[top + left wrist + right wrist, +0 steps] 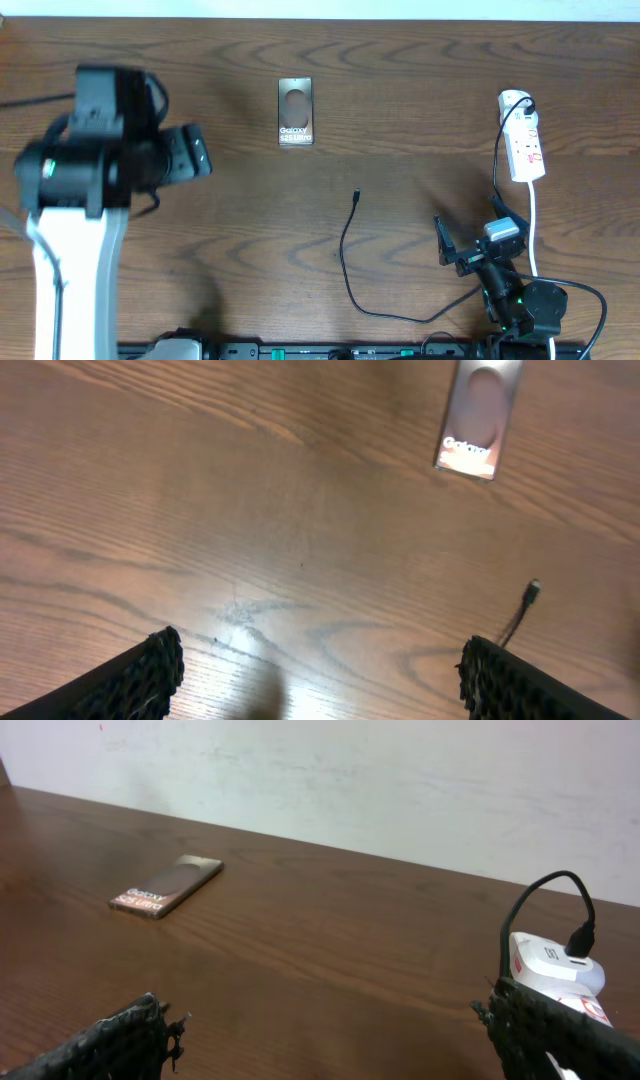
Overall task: Plug charger to phone and switch on socket
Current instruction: 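Raise the left arm and move its gripper over the phone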
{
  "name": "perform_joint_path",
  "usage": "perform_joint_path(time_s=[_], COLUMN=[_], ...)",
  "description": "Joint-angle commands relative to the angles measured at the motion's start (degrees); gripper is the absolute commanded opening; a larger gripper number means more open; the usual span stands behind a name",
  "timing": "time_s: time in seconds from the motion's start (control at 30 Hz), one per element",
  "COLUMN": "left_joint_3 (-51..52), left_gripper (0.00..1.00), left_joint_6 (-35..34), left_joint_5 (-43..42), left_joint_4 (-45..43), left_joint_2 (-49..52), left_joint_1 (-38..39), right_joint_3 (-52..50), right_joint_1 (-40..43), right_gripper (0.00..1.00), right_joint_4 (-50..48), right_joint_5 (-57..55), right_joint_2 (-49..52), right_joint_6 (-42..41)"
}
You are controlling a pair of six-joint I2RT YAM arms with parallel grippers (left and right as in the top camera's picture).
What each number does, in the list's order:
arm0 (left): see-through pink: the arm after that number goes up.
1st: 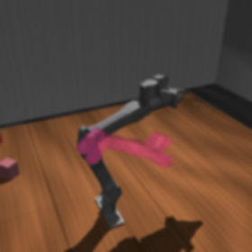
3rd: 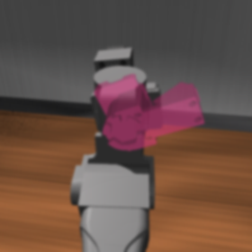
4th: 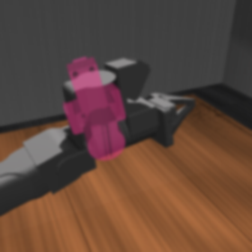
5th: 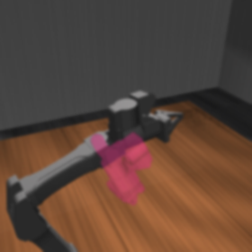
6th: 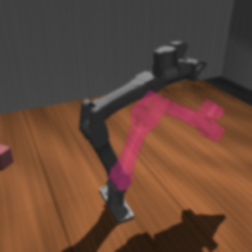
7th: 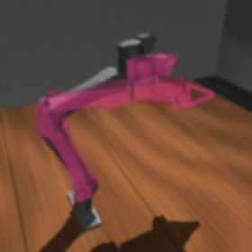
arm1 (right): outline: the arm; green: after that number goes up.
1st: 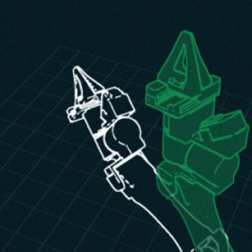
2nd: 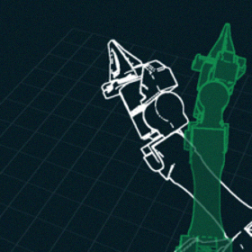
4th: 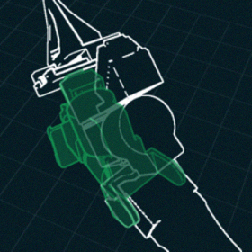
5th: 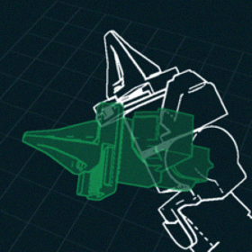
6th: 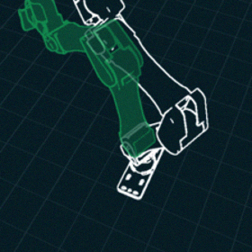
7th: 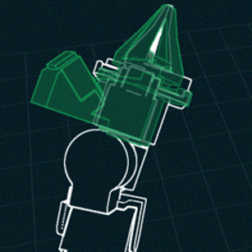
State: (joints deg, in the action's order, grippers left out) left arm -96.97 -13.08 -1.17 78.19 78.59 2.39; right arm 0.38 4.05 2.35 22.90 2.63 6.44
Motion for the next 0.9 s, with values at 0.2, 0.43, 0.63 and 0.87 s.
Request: perform_joint_path(time_s=[0.2,0.43,0.63,0.87], left_joint_3=[-0.9,-0.9,-0.9,-0.7], left_gripper=[0.73,0.07,0.07,0.64], left_joint_6=[-0.3,-0.3,-0.3,-0.6], left_joint_5=[-2.1,-5.7,-5.7,-5.9], left_joint_4=[-1.4,-5.3,-9.6,-11.0], left_joint_2=[15.1,23.1,27.9,33.4], left_joint_1=[-0.2,0.3,1.4,1.4], right_joint_3=[-0.1,-0.1,-0.1,-0.1], right_joint_1=[-0.3,-0.3,-0.3,-0.3], right_gripper=[0.99,0.99,0.99,0.99], right_joint_4=[0.2,0.2,0.2,0.2], right_joint_5=[-0.2,-0.2,-0.2,-0.2], right_joint_2=[0.0,0.0,0.0,0.0], right_joint_6=[-0.6,-0.6,-0.6,-0.6])
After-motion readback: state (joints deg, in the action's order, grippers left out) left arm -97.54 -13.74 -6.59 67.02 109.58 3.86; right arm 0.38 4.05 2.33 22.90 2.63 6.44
